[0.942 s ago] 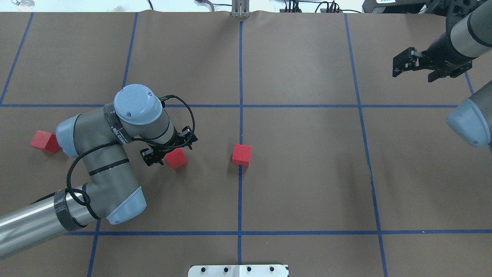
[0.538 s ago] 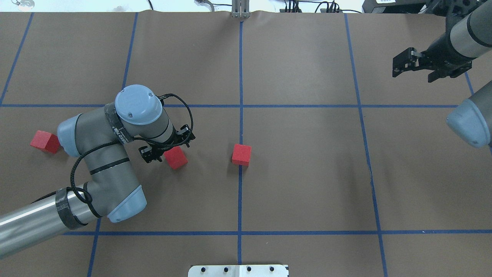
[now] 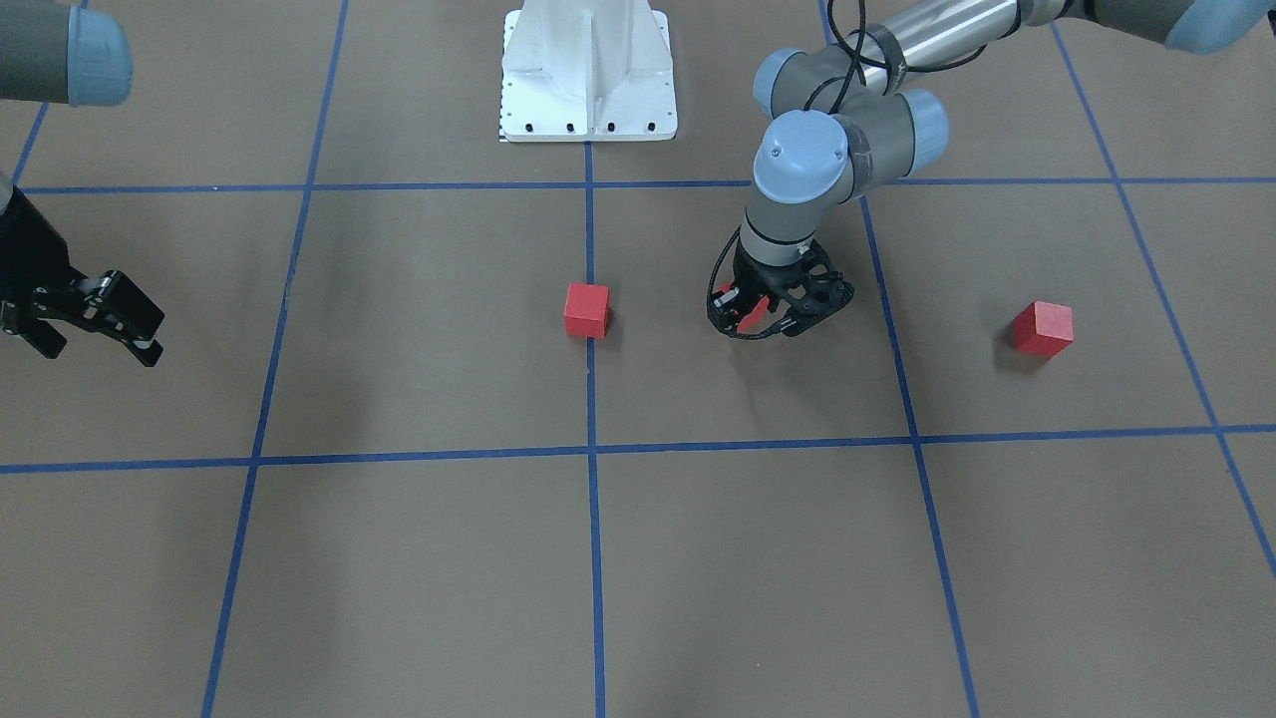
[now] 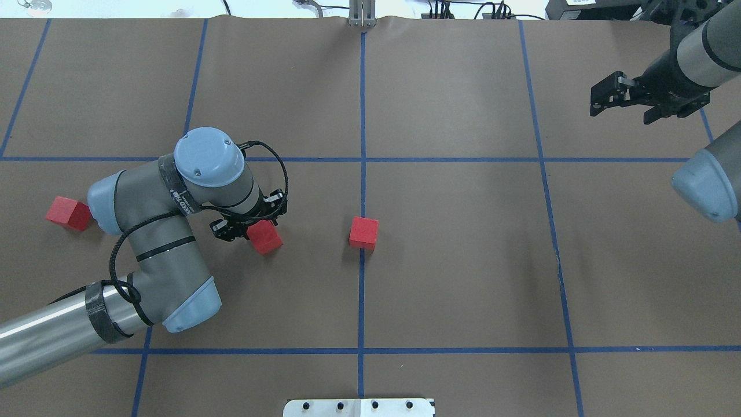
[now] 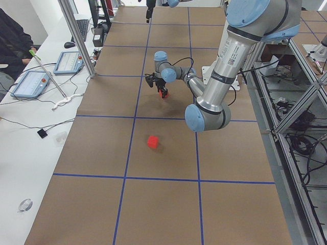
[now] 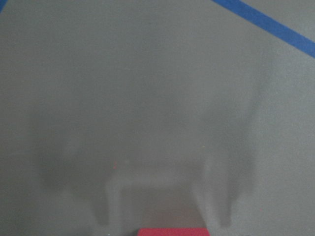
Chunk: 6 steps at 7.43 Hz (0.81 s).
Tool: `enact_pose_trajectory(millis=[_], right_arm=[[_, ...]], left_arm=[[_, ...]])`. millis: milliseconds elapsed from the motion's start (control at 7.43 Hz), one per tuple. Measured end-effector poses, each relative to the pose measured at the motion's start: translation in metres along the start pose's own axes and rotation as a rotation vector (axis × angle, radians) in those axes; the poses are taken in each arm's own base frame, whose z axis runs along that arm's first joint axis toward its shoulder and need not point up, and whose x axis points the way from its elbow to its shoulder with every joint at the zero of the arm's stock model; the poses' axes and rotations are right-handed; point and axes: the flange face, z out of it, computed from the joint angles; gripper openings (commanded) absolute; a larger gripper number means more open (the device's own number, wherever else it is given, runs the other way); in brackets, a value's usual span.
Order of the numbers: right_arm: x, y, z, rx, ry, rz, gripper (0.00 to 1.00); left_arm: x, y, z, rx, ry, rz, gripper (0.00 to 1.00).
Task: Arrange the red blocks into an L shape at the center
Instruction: 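Grasp the red cube left of center with left gripper while right arm withdraws, then set the cube with the left gripper beside the center cube, farther from robot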
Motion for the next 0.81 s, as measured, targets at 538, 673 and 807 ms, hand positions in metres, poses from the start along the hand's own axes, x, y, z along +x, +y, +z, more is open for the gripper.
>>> enact_pose_trajectory(millis=[538,673,807], right_arm=[[0.0,0.0,0.0,0.0,0.0,0.002,0.99],[0.0,-0.001,0.001,0.0,0.001,0.002,0.99],[0.0,-0.001,0.001,0.0,0.001,0.002,0.99]], left_arm=[[0.04,-0.001,-0.042,0.034,0.071,0.087,0.0],[0.058,-0.004,-0.058,0.065,0.08,0.208,0.0],[0.07,-0.008,-0.064,0.098,0.073,0.342,0.0]])
